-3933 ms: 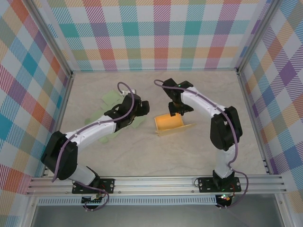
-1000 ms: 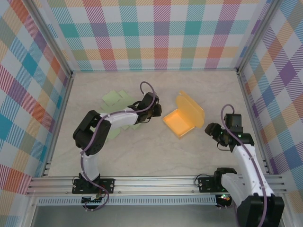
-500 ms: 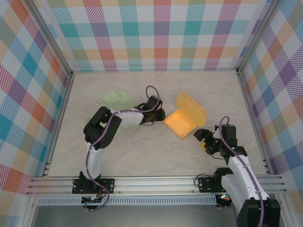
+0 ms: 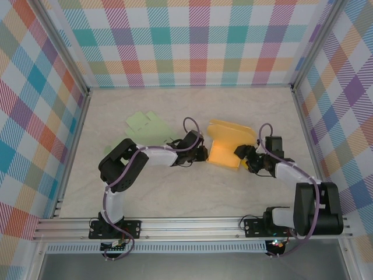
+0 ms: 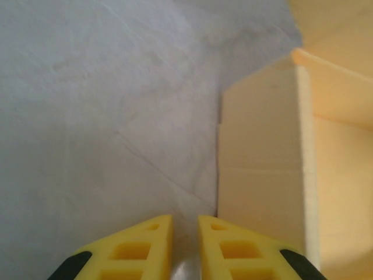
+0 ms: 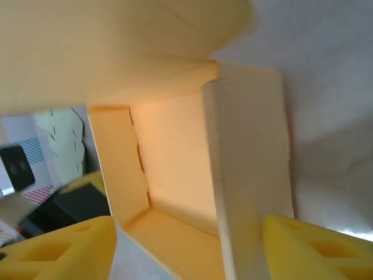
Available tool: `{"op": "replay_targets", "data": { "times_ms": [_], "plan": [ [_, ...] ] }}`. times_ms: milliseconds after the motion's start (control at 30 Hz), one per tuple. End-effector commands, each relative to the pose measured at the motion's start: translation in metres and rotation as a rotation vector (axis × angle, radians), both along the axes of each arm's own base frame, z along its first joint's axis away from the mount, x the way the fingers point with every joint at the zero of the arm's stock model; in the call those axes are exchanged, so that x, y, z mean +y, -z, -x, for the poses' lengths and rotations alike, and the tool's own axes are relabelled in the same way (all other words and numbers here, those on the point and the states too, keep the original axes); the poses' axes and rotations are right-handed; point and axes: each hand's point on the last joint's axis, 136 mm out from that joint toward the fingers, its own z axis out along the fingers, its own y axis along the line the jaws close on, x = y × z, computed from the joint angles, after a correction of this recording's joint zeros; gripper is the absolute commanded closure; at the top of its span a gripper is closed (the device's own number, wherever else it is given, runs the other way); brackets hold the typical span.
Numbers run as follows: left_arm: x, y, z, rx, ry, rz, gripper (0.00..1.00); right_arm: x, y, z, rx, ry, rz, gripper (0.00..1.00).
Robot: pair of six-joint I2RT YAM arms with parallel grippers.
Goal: Fold the paper box
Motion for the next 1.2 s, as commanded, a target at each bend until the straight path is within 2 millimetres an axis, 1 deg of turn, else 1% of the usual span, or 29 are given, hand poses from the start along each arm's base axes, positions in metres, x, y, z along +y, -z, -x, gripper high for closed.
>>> {"op": "replay_targets", "data": {
  "times_ms": [0, 100, 167, 300, 367, 433, 533, 567, 667, 733, 800, 900, 967, 1033, 1067, 1167],
  "plan": [
    [-0.007, -0.006, 0.023, 0.019, 0.005, 0.038, 0.81, 0.012, -0.011, -0.020, -0.082, -0.087, -0.018, 0.34],
    [-0.003, -0.009, 0.033, -0.010, -0.008, 0.024, 0.81, 0.018, -0.003, -0.029, -0.065, -0.116, -0.043, 0.36],
    [0.005, -0.012, 0.037, -0.034, -0.035, 0.003, 0.81, 0.019, -0.001, -0.033, -0.057, -0.130, -0.044, 0.37],
    [0.035, -0.018, 0.034, -0.078, -0.143, -0.047, 0.81, 0.012, -0.001, -0.032, -0.045, -0.133, 0.020, 0.37],
    [0.050, -0.025, 0.031, -0.109, -0.173, -0.085, 0.80, 0.005, -0.004, -0.027, -0.038, -0.131, 0.080, 0.36],
    [0.062, -0.037, 0.025, -0.147, -0.188, -0.119, 0.80, -0.003, -0.007, -0.023, -0.036, -0.134, 0.146, 0.36],
    [0.071, -0.057, 0.016, -0.215, -0.169, -0.149, 0.74, -0.016, -0.018, -0.019, -0.053, -0.138, 0.253, 0.35],
    [0.074, -0.065, 0.012, -0.243, -0.155, -0.161, 0.71, -0.021, -0.022, -0.018, -0.069, -0.140, 0.291, 0.34],
    [0.080, -0.087, 0.000, -0.316, -0.121, -0.164, 0.54, -0.033, -0.040, -0.020, -0.135, -0.141, 0.389, 0.30],
    [0.080, -0.101, -0.007, -0.365, -0.088, -0.148, 0.45, -0.039, -0.052, -0.024, -0.183, -0.138, 0.439, 0.27],
    [0.077, -0.114, -0.014, -0.432, -0.031, -0.132, 0.35, -0.042, -0.065, -0.030, -0.238, -0.143, 0.477, 0.24],
    [0.069, -0.125, -0.023, -0.511, 0.067, -0.136, 0.28, -0.043, -0.082, -0.044, -0.314, -0.157, 0.513, 0.22],
    [0.064, -0.127, -0.028, -0.545, 0.117, -0.123, 0.28, -0.040, -0.093, -0.054, -0.368, -0.176, 0.520, 0.21],
    [0.061, -0.128, -0.035, -0.560, 0.140, -0.111, 0.28, -0.034, -0.101, -0.065, -0.428, -0.211, 0.511, 0.20],
    [0.058, -0.126, -0.038, -0.564, 0.154, -0.108, 0.28, -0.027, -0.105, -0.069, -0.461, -0.248, 0.494, 0.20],
    [0.050, -0.122, -0.040, -0.560, 0.202, -0.103, 0.30, -0.014, -0.106, -0.079, -0.512, -0.333, 0.463, 0.20]
  ]
}}
